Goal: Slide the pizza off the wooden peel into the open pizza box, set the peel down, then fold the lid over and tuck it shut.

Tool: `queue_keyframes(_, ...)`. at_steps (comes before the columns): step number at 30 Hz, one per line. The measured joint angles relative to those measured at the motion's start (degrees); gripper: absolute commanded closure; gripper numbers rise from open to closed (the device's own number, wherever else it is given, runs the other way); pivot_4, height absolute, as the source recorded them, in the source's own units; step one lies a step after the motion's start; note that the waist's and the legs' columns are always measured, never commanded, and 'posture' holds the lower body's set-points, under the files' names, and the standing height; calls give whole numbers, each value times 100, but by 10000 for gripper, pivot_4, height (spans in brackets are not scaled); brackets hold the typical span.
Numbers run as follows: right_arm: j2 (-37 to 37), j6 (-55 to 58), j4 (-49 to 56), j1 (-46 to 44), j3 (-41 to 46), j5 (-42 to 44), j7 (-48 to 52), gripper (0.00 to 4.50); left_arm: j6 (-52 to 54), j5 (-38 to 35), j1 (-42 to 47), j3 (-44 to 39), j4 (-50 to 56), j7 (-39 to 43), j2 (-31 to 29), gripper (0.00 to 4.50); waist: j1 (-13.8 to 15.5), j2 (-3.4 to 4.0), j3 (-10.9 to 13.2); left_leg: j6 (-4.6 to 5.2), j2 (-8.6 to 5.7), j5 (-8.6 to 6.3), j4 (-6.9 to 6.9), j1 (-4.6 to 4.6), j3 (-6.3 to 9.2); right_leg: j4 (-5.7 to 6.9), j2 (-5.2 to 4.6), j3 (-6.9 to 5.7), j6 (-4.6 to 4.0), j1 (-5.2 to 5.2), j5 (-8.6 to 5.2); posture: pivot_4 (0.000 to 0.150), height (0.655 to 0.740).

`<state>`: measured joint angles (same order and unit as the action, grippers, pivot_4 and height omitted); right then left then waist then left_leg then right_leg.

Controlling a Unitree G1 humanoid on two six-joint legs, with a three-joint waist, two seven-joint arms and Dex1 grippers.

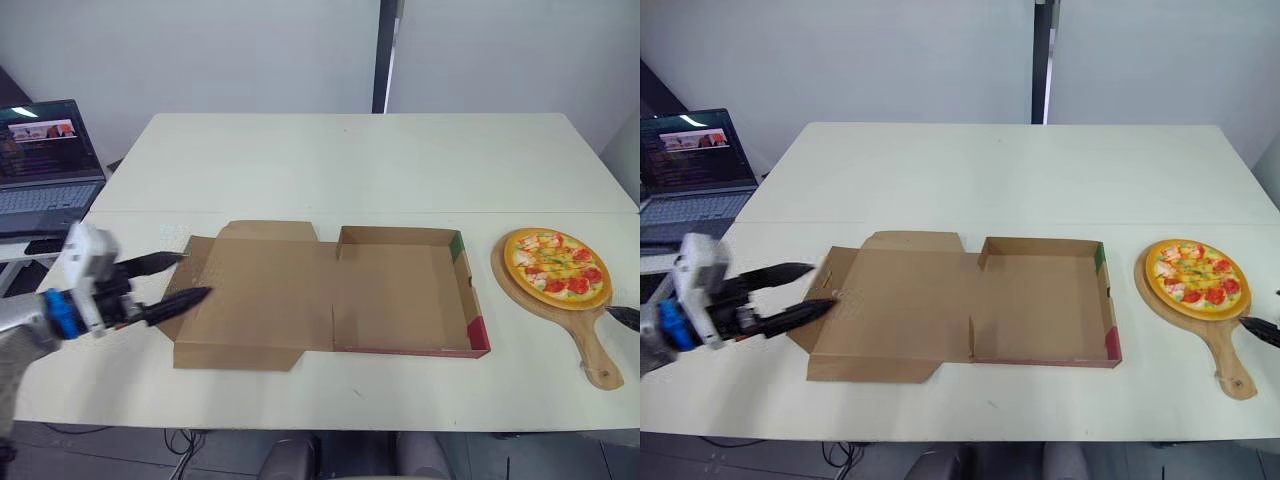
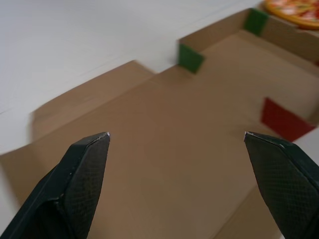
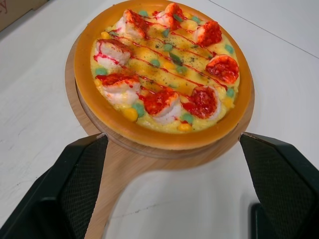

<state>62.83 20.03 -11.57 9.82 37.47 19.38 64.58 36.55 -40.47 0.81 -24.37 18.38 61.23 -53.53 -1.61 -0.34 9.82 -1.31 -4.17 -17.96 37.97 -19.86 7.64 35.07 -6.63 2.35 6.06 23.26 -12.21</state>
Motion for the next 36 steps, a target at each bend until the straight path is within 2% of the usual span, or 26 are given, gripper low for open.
queue_keyframes(3, 8, 155, 27, 49, 150, 38, 76, 0, 172, -139, 780, 669, 361, -36, 17, 493, 3, -1, 1, 0, 0, 1, 2, 0, -1, 0, 0, 0, 0, -1, 0, 1500, 7400)
queue_keyframes(6, -94, 534, 601, 292, 284, 211, 30, 0, 184, -234, 1538, 1201, 422, 217, 49, 493, 3, 1, -1, 0, 1, 1, -1, 0, 2, 1, 4, -1, 0, -2, 0, 1500, 7400)
queue_keyframes(12, -1158, 1454, 2427, 1142, 557, 406, -763, 0, 204, -409, 2044, 1792, 463, 609, 186, 493, 2, 1, 0, -3, 8, -1, 0, -3, 1, 0, 12, 5, 0, 4, 0, 1500, 7400)
queue_keyframes(17, -1457, 2078, 3428, 1567, 328, 7, -1679, 0, 204, -459, 2375, 2186, 547, 614, 548, 493, 28, -9, 3, -3, 8, -1, 7, -5, 2, 0, 14, 6, 2, 1, 0, 1500, 7400)
queue_keyframes(22, -1502, 2530, 3374, 1129, -17, -114, -2255, 0, 177, -444, 2692, 2415, 536, 646, 782, 493, 17, -8, 3, -5, 8, 0, 6, -4, 2, 0, 15, 6, 0, 1, 0, 1500, 7400)
queue_keyframes(36, -1385, 2754, 2663, 839, -431, -40, -2216, 0, 178, -419, 2665, 2414, 534, 545, 783, 493, 24, -11, 4, -3, 9, 0, 6, -4, 3, -1, 16, 5, 1, 1, 0, 1500, 7400)
